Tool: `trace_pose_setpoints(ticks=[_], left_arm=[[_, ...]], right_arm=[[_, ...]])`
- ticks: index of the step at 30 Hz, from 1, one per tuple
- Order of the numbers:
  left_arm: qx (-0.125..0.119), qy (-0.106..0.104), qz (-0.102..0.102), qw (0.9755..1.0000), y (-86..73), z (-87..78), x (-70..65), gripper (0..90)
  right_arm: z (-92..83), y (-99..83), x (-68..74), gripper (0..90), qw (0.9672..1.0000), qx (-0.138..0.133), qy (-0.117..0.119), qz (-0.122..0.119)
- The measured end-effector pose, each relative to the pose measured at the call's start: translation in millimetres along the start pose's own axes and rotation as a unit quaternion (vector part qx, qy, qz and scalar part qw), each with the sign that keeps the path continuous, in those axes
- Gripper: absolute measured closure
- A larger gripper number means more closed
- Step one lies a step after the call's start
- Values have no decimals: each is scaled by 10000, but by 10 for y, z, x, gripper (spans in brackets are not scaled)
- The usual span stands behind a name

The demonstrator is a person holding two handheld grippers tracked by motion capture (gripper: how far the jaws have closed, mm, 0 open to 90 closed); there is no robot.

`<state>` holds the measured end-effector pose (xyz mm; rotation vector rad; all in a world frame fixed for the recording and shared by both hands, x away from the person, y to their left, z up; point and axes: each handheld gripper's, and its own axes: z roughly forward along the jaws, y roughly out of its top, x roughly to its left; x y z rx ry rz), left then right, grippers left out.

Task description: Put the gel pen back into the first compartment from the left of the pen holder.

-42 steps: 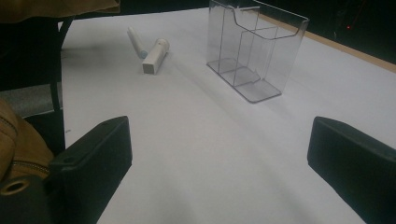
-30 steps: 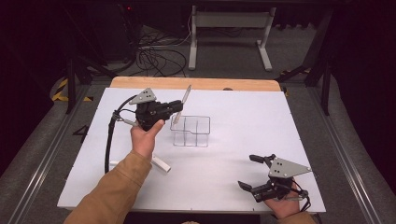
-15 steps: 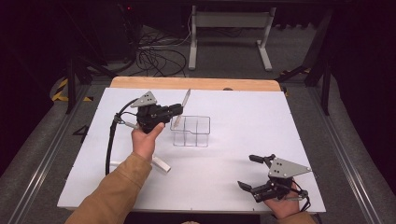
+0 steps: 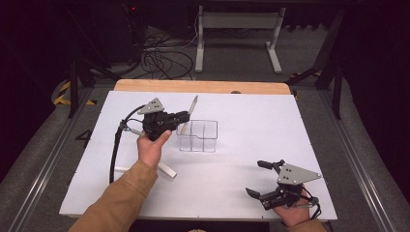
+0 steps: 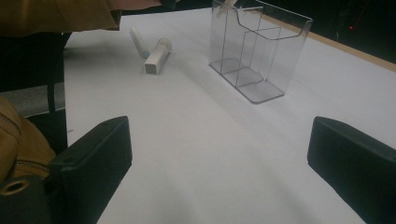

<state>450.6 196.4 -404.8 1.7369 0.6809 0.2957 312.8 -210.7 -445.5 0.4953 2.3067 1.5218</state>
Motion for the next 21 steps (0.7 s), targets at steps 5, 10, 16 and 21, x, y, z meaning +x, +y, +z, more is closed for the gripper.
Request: trace_pose_setpoints(ticks=[5,10,16,21], left_arm=[[54,19,53,10000,-24,11,-5,786],[97,52,82,9999,-31,10,-16,786],[54,26,123,9999,-15,-2,-26,737],[3,85,324,9994,44,-123,-77,559]], right_arm=[[2,0,1,69,10000,1,0,3],[2,0,2,69,10000,2,3,7],[1,0,1,68,10000,1,4,-5],[0,0,1,68,10000,-2,6,2]])
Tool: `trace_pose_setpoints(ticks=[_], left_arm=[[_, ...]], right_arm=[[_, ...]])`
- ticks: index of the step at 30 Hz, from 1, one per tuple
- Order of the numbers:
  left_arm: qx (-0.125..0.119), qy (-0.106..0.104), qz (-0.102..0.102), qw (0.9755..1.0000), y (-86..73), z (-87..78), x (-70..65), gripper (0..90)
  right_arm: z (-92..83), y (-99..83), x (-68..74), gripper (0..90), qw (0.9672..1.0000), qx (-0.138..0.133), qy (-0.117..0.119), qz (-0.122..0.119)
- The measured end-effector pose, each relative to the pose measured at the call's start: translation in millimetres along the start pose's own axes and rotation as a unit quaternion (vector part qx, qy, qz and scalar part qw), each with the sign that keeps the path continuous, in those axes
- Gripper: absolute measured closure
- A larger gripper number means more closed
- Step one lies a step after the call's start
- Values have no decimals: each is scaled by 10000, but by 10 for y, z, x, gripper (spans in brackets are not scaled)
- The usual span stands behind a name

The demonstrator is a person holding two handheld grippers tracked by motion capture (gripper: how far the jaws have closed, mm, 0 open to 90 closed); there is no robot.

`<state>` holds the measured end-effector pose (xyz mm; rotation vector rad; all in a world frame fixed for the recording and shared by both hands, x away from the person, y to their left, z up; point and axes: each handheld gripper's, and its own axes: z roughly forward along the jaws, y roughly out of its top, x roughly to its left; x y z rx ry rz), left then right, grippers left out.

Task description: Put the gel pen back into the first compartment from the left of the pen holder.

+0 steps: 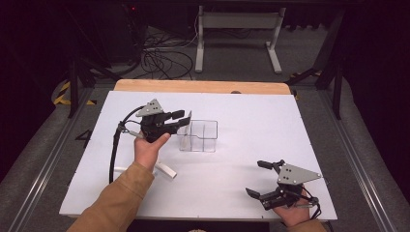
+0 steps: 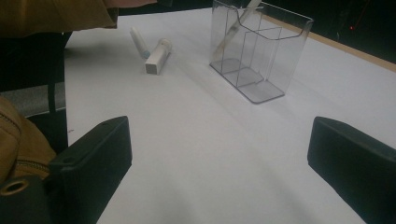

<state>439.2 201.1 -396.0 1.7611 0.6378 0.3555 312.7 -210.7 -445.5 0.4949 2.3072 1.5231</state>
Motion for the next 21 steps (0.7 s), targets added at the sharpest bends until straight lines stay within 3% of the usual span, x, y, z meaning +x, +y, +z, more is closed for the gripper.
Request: trace_pose_setpoints(ticks=[7,11,16,21], left_arm=[[48,-68,175,9998,106,-279,-75,407],[120,-23,378,9992,179,-449,-142,349],[181,-15,607,9980,226,-573,-195,285],[212,-59,640,9977,227,-663,-207,244]], right_arm=[[4,1,3,68,10000,1,0,3],[13,1,3,68,10000,19,11,4],[19,3,1,67,10000,16,6,14],[24,3,8,66,10000,21,-2,12]])
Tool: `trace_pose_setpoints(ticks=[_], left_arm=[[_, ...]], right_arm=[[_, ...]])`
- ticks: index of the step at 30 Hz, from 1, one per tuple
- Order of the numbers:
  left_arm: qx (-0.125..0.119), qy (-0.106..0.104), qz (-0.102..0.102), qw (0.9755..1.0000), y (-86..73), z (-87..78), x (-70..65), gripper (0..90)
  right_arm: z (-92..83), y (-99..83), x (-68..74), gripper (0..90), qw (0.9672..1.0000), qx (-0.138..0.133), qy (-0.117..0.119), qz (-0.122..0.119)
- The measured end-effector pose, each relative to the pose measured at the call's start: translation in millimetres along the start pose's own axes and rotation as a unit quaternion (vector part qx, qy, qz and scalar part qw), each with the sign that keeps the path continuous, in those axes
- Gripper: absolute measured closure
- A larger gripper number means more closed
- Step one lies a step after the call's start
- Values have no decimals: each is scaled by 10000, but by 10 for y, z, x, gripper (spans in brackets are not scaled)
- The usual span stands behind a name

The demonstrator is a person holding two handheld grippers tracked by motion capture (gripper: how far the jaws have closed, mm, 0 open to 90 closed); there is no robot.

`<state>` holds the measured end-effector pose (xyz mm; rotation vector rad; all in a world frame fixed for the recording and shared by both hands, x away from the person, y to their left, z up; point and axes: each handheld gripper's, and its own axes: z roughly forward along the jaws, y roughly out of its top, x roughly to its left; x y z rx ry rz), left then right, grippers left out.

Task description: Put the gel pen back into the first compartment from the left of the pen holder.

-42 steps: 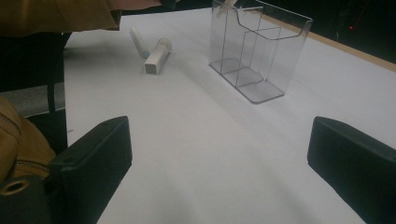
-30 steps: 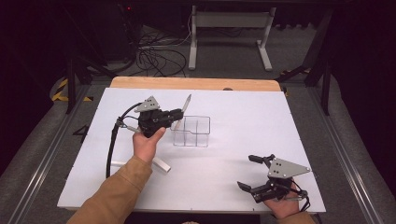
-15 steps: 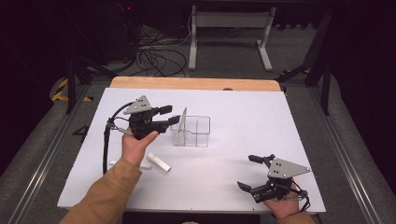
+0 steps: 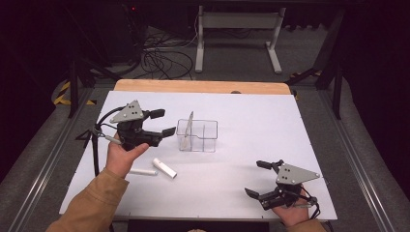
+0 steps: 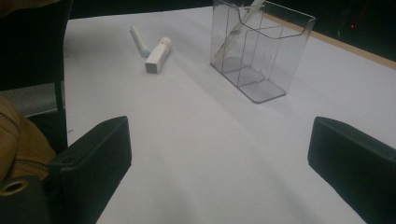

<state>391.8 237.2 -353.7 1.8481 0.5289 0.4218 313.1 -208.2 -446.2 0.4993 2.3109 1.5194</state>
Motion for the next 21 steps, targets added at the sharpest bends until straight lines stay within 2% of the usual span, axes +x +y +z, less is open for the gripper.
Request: trace_pose_setpoints(ticks=[3,7,10,12,21], left_arm=[[52,12,47,10000,-3,-47,15,229],[140,29,22,9999,-7,-92,44,201],[159,-34,-49,9999,-11,-116,52,171],[184,-113,-4,9998,-10,-136,52,145],[507,-122,304,9982,-24,-185,25,100]], right_arm=[[-2,-1,-2,65,10000,-6,-2,3],[6,-3,-4,64,10000,6,6,8],[6,-1,-1,63,10000,-7,4,5],[2,1,1,63,10000,-21,-3,6],[4,-1,-1,63,10000,-13,1,8]])
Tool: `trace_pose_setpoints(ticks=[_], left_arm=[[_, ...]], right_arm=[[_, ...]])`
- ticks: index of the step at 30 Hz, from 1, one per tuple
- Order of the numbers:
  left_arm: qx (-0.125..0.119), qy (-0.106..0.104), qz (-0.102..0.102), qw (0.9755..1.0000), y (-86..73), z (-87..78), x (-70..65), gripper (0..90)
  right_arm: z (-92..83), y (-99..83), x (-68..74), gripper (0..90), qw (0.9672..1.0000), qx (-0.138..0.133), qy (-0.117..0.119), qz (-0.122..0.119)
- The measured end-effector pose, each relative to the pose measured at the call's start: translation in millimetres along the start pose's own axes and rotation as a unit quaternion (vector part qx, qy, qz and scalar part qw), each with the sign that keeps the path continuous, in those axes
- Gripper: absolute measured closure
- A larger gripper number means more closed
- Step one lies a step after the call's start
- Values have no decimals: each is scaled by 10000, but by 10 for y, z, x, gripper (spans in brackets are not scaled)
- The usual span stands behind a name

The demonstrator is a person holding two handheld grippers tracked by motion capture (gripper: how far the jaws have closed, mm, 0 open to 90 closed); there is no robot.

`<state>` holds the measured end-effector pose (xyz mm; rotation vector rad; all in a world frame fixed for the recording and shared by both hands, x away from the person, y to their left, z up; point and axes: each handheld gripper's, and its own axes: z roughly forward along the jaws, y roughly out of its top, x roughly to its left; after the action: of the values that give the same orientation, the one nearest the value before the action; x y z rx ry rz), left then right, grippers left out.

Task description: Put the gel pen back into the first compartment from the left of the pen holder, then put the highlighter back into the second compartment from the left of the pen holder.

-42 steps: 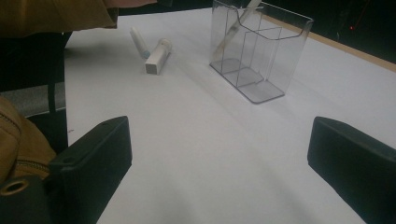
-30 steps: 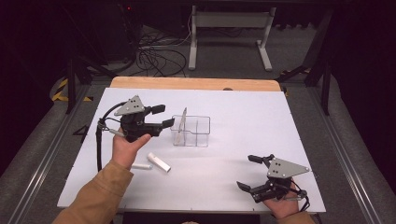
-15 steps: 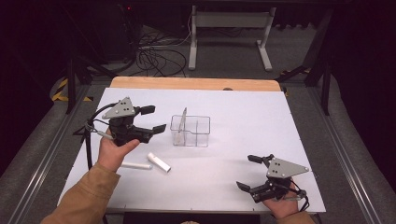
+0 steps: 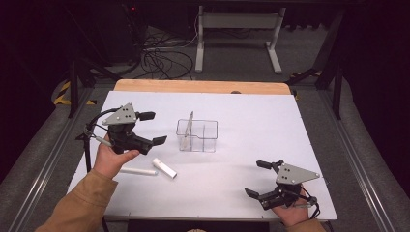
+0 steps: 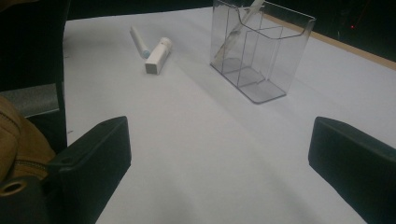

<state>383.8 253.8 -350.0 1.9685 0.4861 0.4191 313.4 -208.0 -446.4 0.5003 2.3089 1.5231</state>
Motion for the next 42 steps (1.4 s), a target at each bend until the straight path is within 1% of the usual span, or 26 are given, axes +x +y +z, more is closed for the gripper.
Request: trace_pose_setpoints(ticks=[2,4,6,8,10,13,14,16,18,19,21,27,31,33,34,36,38,42], left_arm=[[33,28,67,10000,-5,-17,-9,107],[66,21,75,9999,-11,-35,-10,109],[116,61,85,9999,-19,-57,-9,109],[170,101,126,9997,-24,-89,-3,130],[204,55,95,9997,-33,-116,10,146],[250,63,17,9997,-45,-143,29,148],[266,61,44,9996,-48,-151,39,148],[307,9,31,9995,-56,-164,46,147],[326,-59,102,9994,-64,-176,48,142],[350,-64,179,9992,-72,-187,47,137],[341,-86,210,9992,-79,-207,41,114],[447,-142,257,9986,-83,-237,38,116],[584,-161,336,9976,-81,-251,26,128],[624,-244,390,9970,-84,-269,23,144],[656,-280,462,9964,-89,-285,22,160],[741,-372,532,9951,-101,-299,31,183],[835,-355,622,9939,-113,-315,31,208],[936,-342,623,9931,-132,-342,42,227]], right_arm=[[2,1,2,63,10000,-3,0,-4],[4,1,4,63,10000,1,1,-3],[5,3,3,62,10000,-8,5,3],[5,1,6,63,10000,1,-1,2],[3,2,5,62,10000,1,2,4],[2,1,4,62,10000,-8,2,8],[3,1,5,62,10000,-2,0,6],[4,1,6,62,10000,0,-2,3],[1,2,7,62,10000,4,-14,1],[1,1,6,62,10000,-2,-11,4],[2,2,5,62,10000,-7,-7,5],[5,4,7,62,10000,-6,-1,1],[7,4,9,62,10000,3,2,-8],[5,5,9,62,10000,-2,0,-7],[4,5,10,62,10000,-2,0,-5],[5,5,9,62,10000,4,0,-8],[7,5,7,62,10000,3,5,-8],[11,6,8,62,10000,-2,10,-6]])
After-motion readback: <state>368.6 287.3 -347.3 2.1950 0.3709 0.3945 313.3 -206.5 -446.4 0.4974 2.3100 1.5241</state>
